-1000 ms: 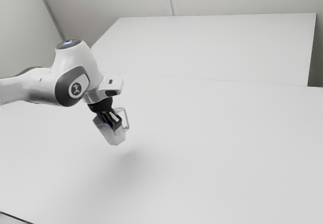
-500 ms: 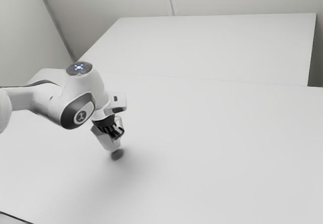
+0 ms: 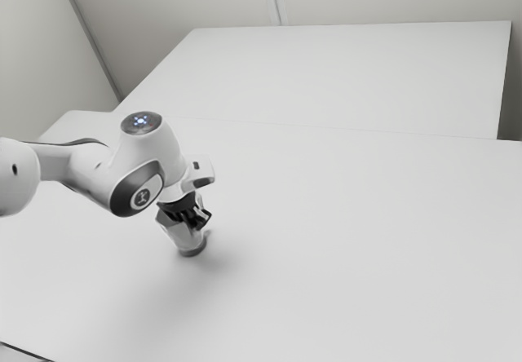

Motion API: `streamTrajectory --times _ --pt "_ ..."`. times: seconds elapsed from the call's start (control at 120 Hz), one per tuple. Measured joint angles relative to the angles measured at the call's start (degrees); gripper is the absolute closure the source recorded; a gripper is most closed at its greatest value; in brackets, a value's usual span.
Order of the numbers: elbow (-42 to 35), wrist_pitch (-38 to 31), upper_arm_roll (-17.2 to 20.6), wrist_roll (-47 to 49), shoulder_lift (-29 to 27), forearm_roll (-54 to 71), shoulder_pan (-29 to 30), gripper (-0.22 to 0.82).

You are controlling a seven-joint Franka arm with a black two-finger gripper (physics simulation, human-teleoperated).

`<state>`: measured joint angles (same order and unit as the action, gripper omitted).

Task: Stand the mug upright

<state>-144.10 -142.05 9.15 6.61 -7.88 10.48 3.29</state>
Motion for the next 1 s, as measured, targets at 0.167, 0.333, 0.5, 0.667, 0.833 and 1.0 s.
streamTrajectory --times 0.167,0.333,0.5,0.667,0.833,1.0 --pt "0.11 -0.26 0.01 1.66 1.34 0.03 0.1 0.78" --pt "0.17 -0.41 0.07 2.39 1.68 -0.55 -0.06 0.66" --pt "0.38 -0.42 0.08 2.52 1.0 -0.92 -0.5 0.37" --pt "2.65 0.13 0.08 2.23 -0.04 -1.04 -0.41 0.17" --pt "8.64 5.32 0.08 1.62 -0.16 -1.47 -0.46 0.08" --pt "18.8 16.18 0.14 1.2 1.37 -4.47 -1.24 0.04"
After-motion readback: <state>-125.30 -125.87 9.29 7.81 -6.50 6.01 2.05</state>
